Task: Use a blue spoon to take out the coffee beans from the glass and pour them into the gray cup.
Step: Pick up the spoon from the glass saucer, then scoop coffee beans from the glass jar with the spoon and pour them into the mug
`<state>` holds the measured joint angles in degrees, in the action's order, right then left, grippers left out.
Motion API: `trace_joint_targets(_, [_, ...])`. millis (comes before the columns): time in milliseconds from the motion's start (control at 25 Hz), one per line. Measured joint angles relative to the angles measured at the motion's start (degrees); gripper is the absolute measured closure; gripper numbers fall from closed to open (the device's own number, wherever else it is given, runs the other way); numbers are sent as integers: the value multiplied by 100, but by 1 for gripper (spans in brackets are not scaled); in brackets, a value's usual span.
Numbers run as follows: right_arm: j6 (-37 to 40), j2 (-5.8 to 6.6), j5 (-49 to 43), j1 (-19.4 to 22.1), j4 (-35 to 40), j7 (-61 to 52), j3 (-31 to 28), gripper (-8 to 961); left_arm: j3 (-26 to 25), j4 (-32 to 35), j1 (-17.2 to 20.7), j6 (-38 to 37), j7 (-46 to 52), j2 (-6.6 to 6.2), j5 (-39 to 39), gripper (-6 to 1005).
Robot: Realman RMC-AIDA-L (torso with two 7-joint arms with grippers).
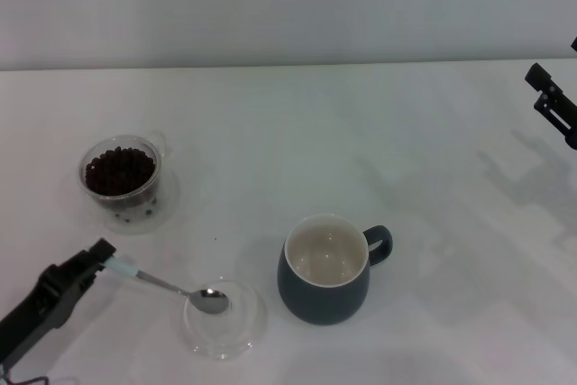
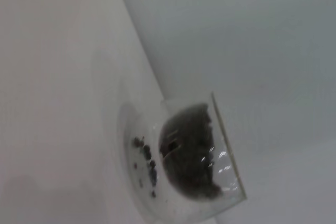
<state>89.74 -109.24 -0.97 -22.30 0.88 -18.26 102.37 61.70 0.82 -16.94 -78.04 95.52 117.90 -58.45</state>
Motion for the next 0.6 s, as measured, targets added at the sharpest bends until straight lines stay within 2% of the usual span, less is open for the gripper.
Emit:
trace_joint_targets(320, [0,0,0,-14,7,68,1,264,22,650,250,-275,149,-28,-12,863])
trace_joint_targets(600, [0,-10,0,-20,9,125,2,264,-17,1207,416,-850,248,-213,94,863])
